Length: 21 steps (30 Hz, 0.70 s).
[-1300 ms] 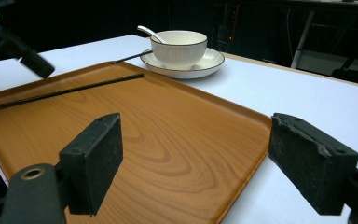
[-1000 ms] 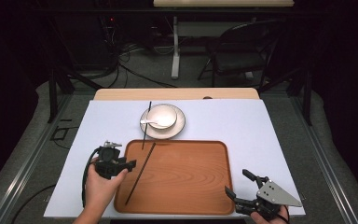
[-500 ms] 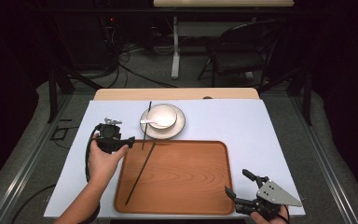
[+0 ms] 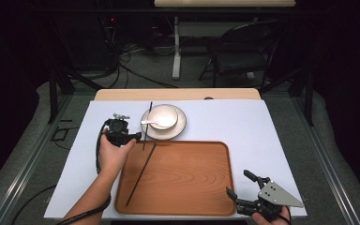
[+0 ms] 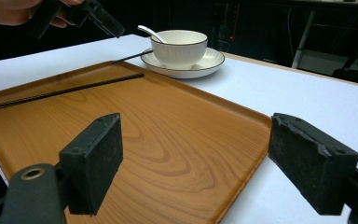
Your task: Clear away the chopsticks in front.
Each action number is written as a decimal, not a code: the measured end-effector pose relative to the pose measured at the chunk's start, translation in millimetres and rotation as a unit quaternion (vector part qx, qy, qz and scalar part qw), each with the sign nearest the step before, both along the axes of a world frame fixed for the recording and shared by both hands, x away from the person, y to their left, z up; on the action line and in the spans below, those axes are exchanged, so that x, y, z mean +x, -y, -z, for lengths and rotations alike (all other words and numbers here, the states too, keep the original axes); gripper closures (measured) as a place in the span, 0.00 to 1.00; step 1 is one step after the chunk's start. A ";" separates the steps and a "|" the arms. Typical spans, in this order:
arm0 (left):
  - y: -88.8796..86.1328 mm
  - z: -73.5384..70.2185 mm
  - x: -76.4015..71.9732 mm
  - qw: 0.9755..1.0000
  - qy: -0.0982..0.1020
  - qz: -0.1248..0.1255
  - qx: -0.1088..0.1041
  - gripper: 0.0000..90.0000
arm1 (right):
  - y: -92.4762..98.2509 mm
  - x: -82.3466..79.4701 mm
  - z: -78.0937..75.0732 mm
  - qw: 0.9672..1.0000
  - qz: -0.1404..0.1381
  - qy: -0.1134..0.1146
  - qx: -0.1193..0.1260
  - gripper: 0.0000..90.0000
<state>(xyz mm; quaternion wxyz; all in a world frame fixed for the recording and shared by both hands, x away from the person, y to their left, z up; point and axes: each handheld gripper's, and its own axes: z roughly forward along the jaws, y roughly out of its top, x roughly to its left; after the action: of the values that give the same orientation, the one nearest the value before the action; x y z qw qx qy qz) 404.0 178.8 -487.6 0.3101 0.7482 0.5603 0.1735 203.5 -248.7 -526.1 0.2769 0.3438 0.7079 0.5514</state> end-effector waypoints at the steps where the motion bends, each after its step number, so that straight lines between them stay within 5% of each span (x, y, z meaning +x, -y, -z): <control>1: 2.6 2.1 1.9 1.000 -0.005 0.002 -0.002 0.48 | 0.0 0.0 0.0 1.000 0.000 0.000 0.000 0.20; 9: 18.1 13.3 14.0 0.999 -0.038 0.013 -0.015 0.61 | 0.8 -0.3 -0.5 1.000 -0.001 0.002 0.001 0.20; 21: 23.5 26.2 25.7 0.997 -0.079 -0.010 -0.023 0.79 | 1.7 -0.7 -1.3 1.000 -0.003 0.002 0.004 0.20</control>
<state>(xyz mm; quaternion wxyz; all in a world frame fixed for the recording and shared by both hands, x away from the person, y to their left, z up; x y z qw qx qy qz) 429.7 155.3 -513.8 0.2801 0.7469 0.5940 0.1039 202.8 -250.4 -524.8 0.2758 0.3418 0.7062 0.5554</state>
